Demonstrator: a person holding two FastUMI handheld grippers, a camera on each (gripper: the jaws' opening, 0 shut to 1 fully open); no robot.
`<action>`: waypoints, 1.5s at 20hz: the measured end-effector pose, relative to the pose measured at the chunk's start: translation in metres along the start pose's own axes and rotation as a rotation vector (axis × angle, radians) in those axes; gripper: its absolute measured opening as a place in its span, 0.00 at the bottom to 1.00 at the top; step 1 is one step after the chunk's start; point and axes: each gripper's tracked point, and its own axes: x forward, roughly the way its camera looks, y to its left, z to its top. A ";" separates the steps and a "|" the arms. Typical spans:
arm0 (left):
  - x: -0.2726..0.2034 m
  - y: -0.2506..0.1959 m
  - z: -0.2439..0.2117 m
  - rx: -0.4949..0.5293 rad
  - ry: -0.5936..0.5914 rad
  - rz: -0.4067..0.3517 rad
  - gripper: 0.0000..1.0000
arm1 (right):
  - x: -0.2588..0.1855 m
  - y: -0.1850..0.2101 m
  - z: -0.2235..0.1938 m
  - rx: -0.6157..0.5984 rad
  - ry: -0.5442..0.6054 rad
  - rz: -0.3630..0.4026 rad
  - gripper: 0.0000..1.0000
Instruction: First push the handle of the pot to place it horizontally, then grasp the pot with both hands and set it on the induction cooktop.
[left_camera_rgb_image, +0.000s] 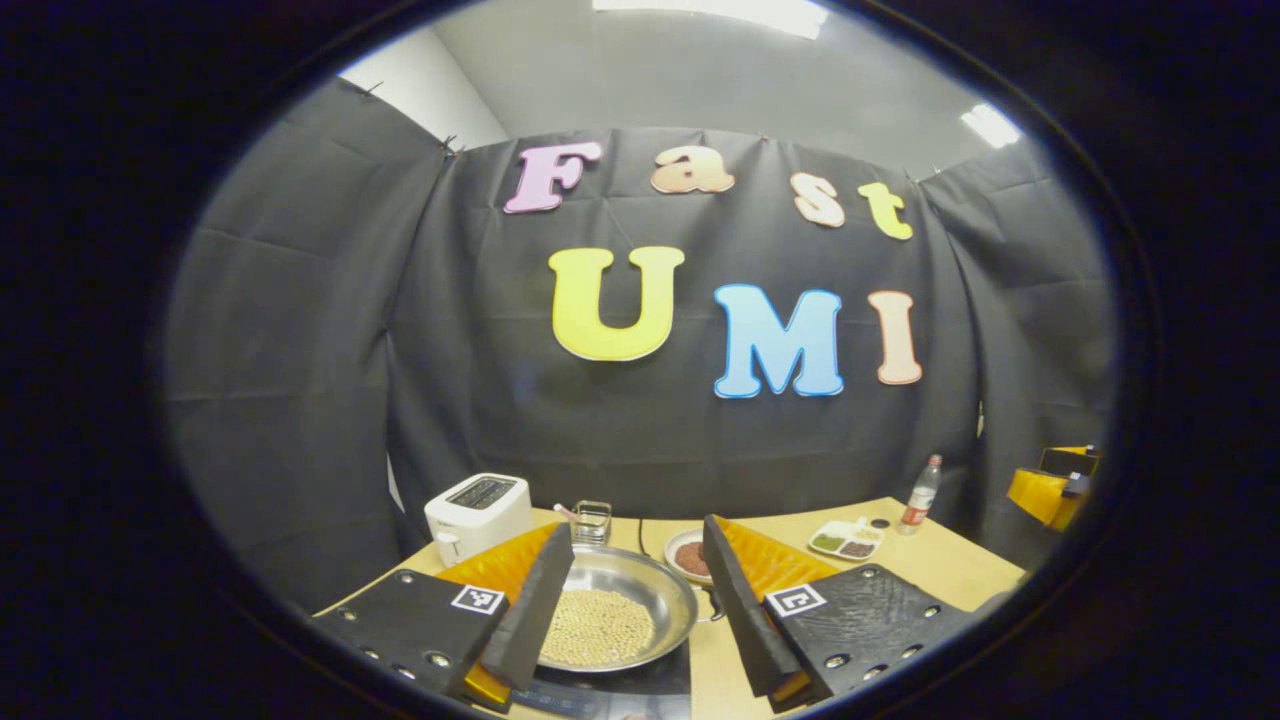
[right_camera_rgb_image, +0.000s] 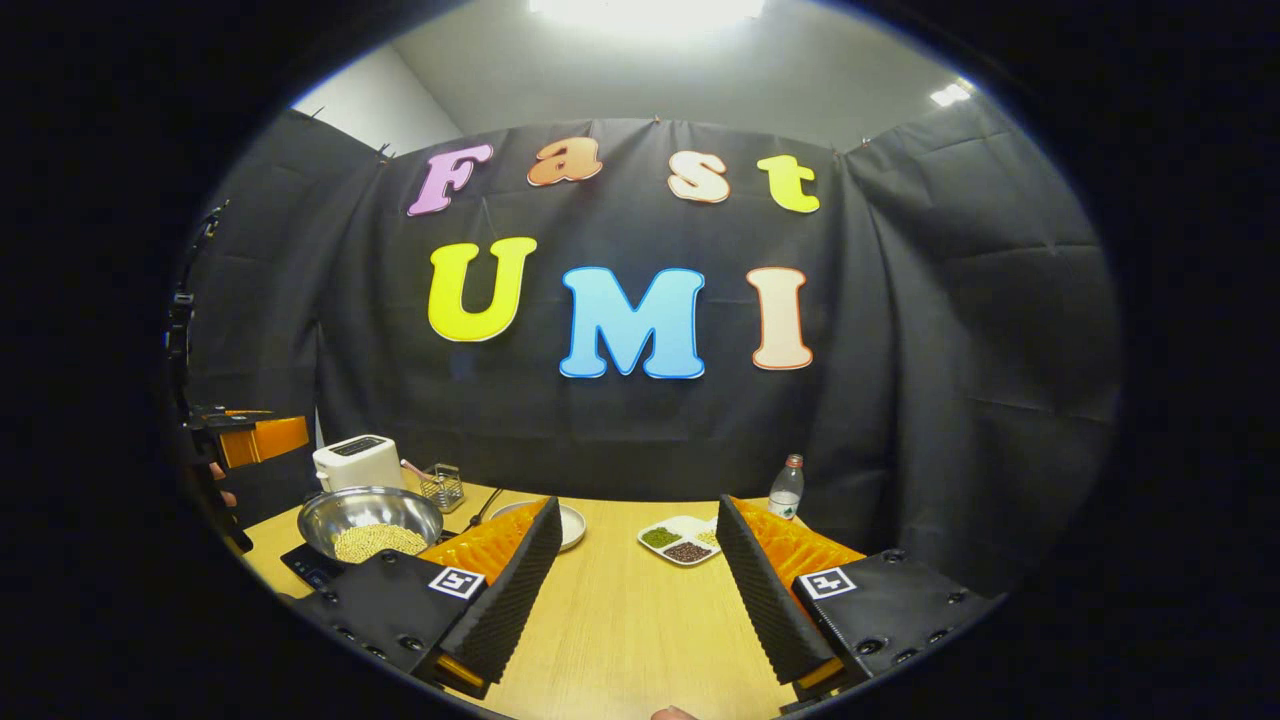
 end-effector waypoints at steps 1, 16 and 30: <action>-0.012 -0.009 0.006 0.003 -0.010 -0.002 0.76 | -0.008 -0.010 0.003 -0.004 -0.012 0.000 0.97; -0.148 -0.070 0.052 0.052 -0.107 -0.010 0.76 | -0.112 -0.058 0.016 0.016 -0.050 0.014 0.98; -0.210 -0.049 0.060 0.036 -0.135 -0.020 0.76 | -0.164 -0.038 0.030 0.004 -0.098 -0.051 0.98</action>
